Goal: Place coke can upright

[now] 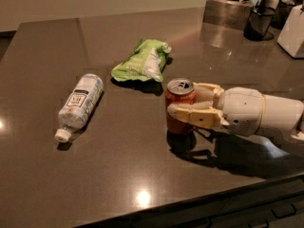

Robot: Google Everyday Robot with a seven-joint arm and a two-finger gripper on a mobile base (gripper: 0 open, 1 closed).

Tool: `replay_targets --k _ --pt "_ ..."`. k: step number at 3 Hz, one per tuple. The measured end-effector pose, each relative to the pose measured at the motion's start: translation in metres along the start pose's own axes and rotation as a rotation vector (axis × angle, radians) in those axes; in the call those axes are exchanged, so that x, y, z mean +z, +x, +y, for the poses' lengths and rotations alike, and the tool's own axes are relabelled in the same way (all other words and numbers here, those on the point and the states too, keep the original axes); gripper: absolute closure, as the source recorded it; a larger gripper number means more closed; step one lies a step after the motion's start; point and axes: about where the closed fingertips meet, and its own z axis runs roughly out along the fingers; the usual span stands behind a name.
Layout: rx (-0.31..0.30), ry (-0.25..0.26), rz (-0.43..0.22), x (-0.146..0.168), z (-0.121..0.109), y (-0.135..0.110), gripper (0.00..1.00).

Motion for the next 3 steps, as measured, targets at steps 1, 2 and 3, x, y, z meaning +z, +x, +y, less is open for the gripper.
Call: replay_targets --k 1,2,3 --pt "-0.031 0.037 -0.019 -0.002 -0.001 0.006 0.75" --pt "-0.032 0.051 -0.027 -0.003 -0.002 0.013 0.51" --pt "-0.03 0.049 -0.04 -0.003 -0.004 0.018 0.21"
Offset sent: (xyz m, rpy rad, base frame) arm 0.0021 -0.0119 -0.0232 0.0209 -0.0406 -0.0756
